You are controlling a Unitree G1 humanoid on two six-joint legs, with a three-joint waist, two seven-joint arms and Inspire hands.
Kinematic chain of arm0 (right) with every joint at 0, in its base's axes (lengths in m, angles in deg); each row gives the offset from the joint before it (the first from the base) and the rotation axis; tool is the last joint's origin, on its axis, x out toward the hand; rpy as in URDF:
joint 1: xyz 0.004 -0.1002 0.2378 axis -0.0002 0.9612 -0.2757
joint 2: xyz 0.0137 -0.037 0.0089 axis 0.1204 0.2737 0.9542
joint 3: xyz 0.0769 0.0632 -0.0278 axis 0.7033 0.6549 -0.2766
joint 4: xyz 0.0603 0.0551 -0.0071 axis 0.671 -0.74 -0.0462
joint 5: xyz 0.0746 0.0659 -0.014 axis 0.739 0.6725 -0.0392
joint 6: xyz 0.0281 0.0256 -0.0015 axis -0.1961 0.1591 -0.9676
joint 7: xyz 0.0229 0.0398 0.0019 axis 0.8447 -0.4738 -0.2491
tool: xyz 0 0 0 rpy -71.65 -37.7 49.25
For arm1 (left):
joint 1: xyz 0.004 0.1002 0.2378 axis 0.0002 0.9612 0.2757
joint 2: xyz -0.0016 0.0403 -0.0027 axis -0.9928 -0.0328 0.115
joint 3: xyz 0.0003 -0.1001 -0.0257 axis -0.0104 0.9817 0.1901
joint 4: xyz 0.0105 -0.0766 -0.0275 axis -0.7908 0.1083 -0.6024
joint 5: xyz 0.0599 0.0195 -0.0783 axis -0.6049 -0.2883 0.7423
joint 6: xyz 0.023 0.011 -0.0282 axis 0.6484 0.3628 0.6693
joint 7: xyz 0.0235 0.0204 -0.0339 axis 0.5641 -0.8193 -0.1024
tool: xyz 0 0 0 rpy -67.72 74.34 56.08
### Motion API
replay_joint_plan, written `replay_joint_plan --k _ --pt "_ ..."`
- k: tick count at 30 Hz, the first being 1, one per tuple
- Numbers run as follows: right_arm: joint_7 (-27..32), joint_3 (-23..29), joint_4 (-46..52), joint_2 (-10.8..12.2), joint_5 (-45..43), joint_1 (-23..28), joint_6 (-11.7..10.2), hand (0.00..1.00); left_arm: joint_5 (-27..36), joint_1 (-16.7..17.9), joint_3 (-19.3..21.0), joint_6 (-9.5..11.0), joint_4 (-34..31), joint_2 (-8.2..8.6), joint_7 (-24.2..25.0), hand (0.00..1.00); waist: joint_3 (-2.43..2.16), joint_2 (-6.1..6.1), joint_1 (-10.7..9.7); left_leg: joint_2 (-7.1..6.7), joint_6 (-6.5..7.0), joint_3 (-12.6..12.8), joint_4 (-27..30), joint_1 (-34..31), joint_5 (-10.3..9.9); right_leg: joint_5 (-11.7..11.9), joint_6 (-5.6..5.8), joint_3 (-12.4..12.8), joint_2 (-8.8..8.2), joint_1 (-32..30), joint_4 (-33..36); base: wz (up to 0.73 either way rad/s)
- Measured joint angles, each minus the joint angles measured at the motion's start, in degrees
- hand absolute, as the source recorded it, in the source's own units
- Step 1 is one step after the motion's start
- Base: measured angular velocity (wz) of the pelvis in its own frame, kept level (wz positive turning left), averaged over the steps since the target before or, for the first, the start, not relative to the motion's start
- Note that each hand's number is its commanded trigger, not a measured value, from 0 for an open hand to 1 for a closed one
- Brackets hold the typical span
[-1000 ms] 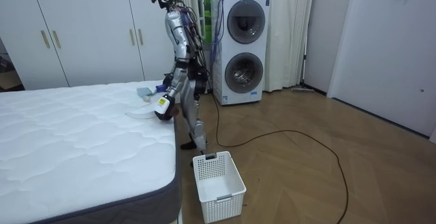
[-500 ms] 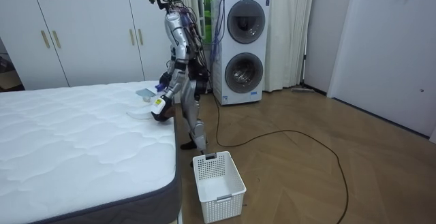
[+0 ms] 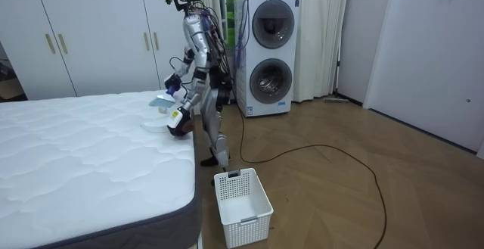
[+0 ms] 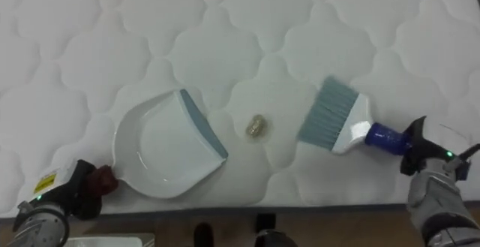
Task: Clean bed
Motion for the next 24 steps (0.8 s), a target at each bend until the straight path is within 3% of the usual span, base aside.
replay_joint_plan --k 4,8,10,12,19,24 --pt "-0.1 -1.9 0.1 -1.7 -8.8 -0.8 1.5 1.00 -1.1 -0.5 0.0 -0.2 -0.6 -0.42 0.9 1.00 -0.01 -1.08 1.1 0.32 -0.15 0.0 0.3 0.0 0.0 0.1 -0.16 -0.4 0.09 0.3 -0.2 0.00" --pt "-1.9 -4.6 0.9 -3.5 -16.4 -3.4 2.6 1.00 -4.2 -1.2 0.0 -0.6 -0.4 -0.76 1.7 1.00 0.12 -1.38 1.7 0.66 -0.16 0.2 0.2 0.0 0.0 0.3 -0.19 -0.3 0.14 0.1 -0.2 -0.03" --pt "-3.3 -6.6 2.9 -4.9 -19.4 -3.7 3.7 1.00 -5.1 -1.1 -0.1 -0.6 -0.4 -0.94 1.9 1.00 0.21 -1.58 2.6 0.96 -0.31 0.6 0.1 0.4 -0.1 0.5 -0.55 -1.6 0.10 0.4 -0.4 -0.10" --pt "-4.5 -8.3 3.9 -5.7 -21.2 -4.4 4.1 1.00 -5.1 -1.2 0.0 -0.7 -0.5 -1.03 1.9 1.00 0.31 -1.79 3.0 1.19 -0.42 0.7 0.1 0.4 -0.2 0.7 -0.81 -2.7 0.02 0.5 -0.5 -0.08" --pt "-10.0 -13.1 7.6 -7.8 -28.1 -6.6 5.0 1.00 -5.1 -1.4 0.0 -1.3 -1.3 -1.55 2.0 1.00 0.63 -2.77 3.3 1.24 -0.57 0.7 0.3 0.4 -0.2 0.6 -1.05 -2.7 0.05 0.4 -0.3 0.00" --pt "-12.2 -13.2 9.2 -7.7 -29.4 -6.7 6.0 1.00 -5.5 -1.8 0.1 -1.6 -1.8 -1.70 2.2 1.00 0.82 -3.81 3.7 1.29 -0.56 0.7 0.5 0.4 -0.2 0.6 -1.14 -2.9 0.03 0.5 -0.4 0.00"
